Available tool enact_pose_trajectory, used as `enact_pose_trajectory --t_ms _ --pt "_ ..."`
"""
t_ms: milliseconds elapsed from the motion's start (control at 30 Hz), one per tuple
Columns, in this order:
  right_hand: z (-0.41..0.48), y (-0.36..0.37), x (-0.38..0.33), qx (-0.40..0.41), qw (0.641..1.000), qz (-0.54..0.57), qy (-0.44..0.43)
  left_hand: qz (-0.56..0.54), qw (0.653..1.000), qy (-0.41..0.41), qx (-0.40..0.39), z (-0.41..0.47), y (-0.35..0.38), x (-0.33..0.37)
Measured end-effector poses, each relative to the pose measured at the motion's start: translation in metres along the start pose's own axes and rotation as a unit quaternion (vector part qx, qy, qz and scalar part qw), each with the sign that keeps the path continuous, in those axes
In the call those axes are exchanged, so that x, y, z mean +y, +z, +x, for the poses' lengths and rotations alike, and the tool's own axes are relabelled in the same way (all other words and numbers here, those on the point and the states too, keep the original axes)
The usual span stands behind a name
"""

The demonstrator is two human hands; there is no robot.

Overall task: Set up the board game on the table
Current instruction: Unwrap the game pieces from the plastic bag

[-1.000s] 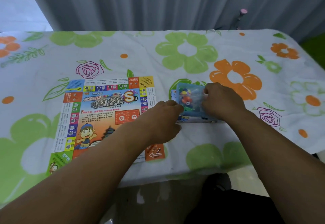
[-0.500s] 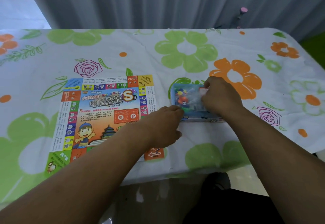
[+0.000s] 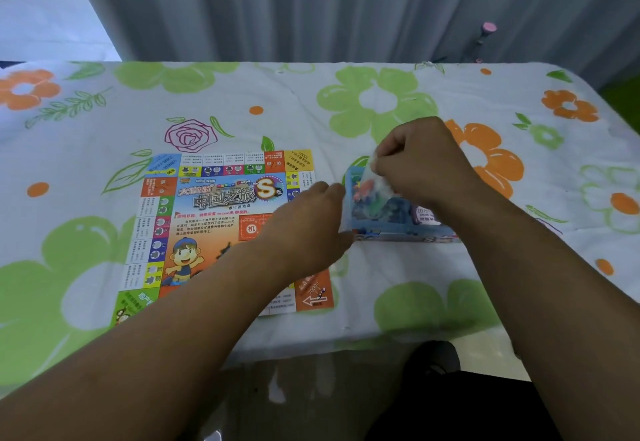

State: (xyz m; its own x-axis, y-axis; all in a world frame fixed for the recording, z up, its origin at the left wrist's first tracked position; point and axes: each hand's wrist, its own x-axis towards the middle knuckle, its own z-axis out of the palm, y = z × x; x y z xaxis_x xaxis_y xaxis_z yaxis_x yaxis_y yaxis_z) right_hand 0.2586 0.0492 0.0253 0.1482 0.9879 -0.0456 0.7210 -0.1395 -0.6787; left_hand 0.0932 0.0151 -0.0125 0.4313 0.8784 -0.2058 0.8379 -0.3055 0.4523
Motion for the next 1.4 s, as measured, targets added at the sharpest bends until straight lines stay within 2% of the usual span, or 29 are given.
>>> enact_pose_trajectory --t_ms 100,300,567,733,800,900,1100,1233,1400 --pt "-0.009 0.014 -0.017 -0.049 0.999 0.008 -0.009 -0.055 0.997 -0.021 0.052 -0.006 -0.007 -0.008" --pt "-0.027 0.046 -0.042 -0.169 0.984 0.063 -0.003 -0.21 0.973 -0.05 0.079 -0.029 -0.011 -0.031" --pt "-0.054 0.066 -0.071 -0.174 0.98 0.093 -0.008 -0.265 0.957 -0.071 0.099 -0.074 -0.027 -0.047" --pt "-0.081 0.068 -0.08 -0.2 0.948 0.241 0.055 -0.265 0.95 -0.114 0.121 -0.103 -0.031 -0.056" --pt "-0.088 0.066 -0.083 -0.21 0.938 0.266 0.066 -0.263 0.947 -0.122 0.14 -0.108 -0.033 -0.058" --pt "-0.09 0.069 -0.084 -0.206 0.946 0.244 0.049 -0.249 0.947 -0.13 0.154 -0.106 -0.036 -0.062" --pt "-0.064 0.083 -0.083 -0.138 0.981 0.134 -0.024 -0.182 0.964 -0.124 0.148 -0.08 -0.036 -0.065" --pt "-0.054 0.084 -0.078 -0.139 0.982 0.123 -0.034 -0.155 0.968 -0.136 0.14 -0.072 -0.039 -0.072" --pt "-0.058 0.082 -0.072 -0.137 0.982 0.103 -0.078 -0.173 0.968 -0.132 0.128 -0.074 -0.039 -0.075"
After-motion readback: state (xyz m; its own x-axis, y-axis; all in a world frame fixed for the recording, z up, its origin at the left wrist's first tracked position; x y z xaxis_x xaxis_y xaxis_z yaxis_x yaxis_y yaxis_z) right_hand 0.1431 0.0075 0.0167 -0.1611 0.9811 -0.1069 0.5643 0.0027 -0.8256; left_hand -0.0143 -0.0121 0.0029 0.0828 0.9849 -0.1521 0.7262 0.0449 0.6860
